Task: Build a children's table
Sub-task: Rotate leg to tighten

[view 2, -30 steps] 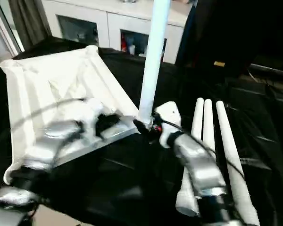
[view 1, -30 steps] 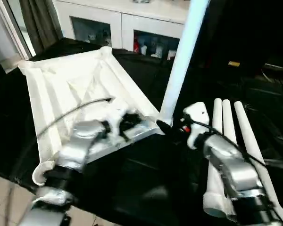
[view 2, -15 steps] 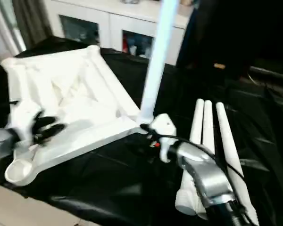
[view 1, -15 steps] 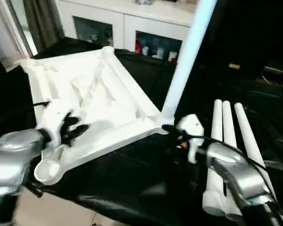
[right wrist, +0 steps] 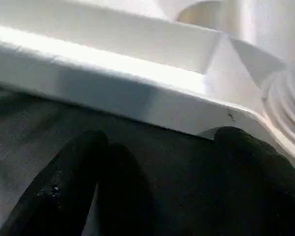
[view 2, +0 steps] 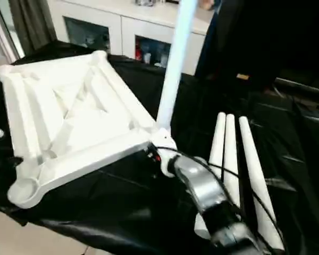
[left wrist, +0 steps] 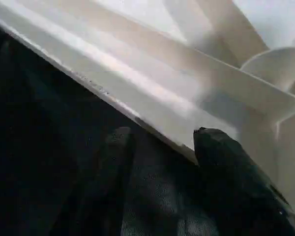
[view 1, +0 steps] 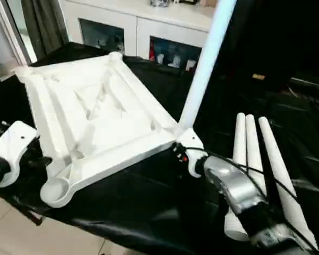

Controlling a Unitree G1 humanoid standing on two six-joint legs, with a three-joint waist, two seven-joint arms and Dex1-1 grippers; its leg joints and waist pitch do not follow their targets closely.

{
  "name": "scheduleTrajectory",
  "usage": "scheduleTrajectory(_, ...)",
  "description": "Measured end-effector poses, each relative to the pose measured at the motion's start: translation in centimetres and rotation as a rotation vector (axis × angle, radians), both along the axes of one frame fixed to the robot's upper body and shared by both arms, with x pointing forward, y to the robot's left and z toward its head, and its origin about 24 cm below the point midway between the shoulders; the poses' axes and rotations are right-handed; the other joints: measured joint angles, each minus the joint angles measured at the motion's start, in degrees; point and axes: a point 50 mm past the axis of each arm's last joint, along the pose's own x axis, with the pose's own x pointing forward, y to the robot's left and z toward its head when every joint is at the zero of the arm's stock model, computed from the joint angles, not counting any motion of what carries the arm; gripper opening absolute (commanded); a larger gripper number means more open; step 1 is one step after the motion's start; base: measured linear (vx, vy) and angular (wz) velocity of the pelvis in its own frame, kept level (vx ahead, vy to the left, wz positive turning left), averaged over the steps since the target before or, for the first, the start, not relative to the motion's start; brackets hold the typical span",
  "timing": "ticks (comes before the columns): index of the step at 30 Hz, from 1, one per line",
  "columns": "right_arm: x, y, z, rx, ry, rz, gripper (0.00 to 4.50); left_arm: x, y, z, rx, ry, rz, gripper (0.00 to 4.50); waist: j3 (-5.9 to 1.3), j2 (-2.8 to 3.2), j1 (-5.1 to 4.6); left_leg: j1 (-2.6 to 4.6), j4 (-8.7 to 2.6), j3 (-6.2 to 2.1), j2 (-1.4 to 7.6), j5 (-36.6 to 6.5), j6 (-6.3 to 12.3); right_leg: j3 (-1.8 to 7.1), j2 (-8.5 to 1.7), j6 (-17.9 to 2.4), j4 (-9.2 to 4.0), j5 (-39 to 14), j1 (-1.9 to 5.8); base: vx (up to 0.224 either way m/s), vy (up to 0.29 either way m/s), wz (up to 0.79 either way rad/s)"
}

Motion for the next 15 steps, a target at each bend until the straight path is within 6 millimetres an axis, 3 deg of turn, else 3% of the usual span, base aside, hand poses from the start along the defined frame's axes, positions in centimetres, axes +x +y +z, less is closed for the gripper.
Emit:
scheduleTrajectory(5,1.9,-0.4,0.2,0.031,-0.030,-0.193,3.93,0.1,-0.9,-0.4,0.015,0.012,-0.037,2.35,0.05,0.08,-0.11,0.21,0.01,0.01,0.00,0.06,-0.13,0.04,0.00,-0.02,0.33,0.02,-0.01,0.000,0.000,0.00)
scheduleTrajectory(9,3.2,-3.1,1.2,0.039,-0.098,-0.339,3.93,0.2,-1.0,-0.5,0.017,0.010,-0.030,2.35,0.04,0.14,-0.18,0.41,-0.01,0.01,-0.01,0.10,-0.19,0.09,0.04,0.00,0.50,0.01,0.05,0.000,0.000,0.00)
scheduleTrajectory(15,3.2,-3.0,1.4,0.067,-0.112,-0.343,3.93,1.0,-2.6,-1.4,-0.066,-0.007,-0.033,2.35,0.14,0.35,0.20,0.57,0.01,0.01,-0.03,0.10,-0.20,0.12,0.02,0.00,0.57,0.01,0.14,0.000,0.000,0.00)
